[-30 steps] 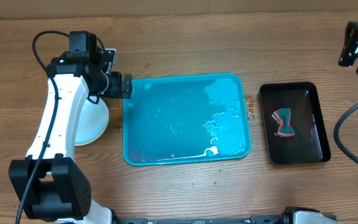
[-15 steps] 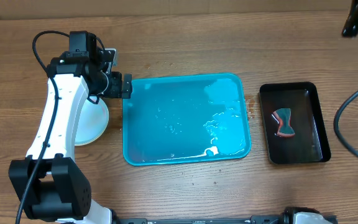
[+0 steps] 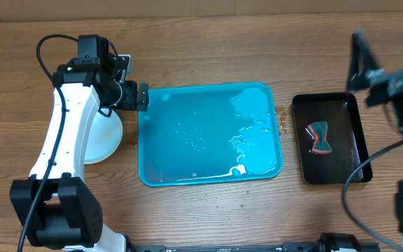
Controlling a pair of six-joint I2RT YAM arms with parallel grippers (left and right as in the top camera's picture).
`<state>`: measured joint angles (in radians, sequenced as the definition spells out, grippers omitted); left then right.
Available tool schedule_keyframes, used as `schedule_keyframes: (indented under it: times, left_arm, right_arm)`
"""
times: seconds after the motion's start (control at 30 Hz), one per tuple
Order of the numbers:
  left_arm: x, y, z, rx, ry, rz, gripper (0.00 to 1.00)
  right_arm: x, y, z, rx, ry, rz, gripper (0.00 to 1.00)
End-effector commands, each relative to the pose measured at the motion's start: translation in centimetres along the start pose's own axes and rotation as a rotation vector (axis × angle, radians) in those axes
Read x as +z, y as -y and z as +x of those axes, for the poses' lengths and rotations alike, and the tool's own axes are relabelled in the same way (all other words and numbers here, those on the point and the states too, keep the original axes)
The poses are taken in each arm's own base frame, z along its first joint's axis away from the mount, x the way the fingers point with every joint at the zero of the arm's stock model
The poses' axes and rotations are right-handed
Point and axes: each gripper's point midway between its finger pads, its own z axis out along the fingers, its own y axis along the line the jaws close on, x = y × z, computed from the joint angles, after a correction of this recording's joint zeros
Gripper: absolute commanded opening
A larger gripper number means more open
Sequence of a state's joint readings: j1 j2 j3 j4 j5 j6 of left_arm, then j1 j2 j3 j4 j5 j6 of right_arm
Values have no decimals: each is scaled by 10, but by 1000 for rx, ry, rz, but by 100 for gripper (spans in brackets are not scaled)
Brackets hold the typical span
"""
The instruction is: Clean dirty plates on tray and stack at the side
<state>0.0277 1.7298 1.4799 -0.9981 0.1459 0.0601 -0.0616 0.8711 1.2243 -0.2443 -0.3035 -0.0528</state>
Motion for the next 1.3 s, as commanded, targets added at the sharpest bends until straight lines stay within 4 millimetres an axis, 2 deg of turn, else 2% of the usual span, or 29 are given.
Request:
schedule_keyframes:
  times: [0.0,0.1,0.2,0.33,0.43,0.77,0.97,1.13,1.27]
  left_arm:
    - [-11,3,-8,30,38,5,100]
    - [-11,3,-8,30,38,5,100]
    - [-11,3,-8,30,38,5,100]
    - [-11,3,-8,30,38,5,100]
    - [-11,3,-8,30,38,5,100]
    - [-11,3,-8,30,38,5,100]
    - [-11,3,-8,30,38,5,100]
    - [-11,3,-8,30,38,5,100]
    - [-11,3,-8,30,38,5,100]
  right_arm:
    - [-16,-20,33,-10,48,-72,100]
    - [-33,-26,57,-37,149,-62,100]
    - [-53,-29,90,-45,212,-37,100]
    - [-73,-28,144,-35,206,2,100]
    - [-83,-27,174,-29,191,23,100]
    - [-96,-32,235,-17,139,14,100]
    - [-96,-35,266,14,9,-4,100]
    - [-99,-38,307,54,-154,-12,100]
    - [-99,-37,307,54,-157,-8,100]
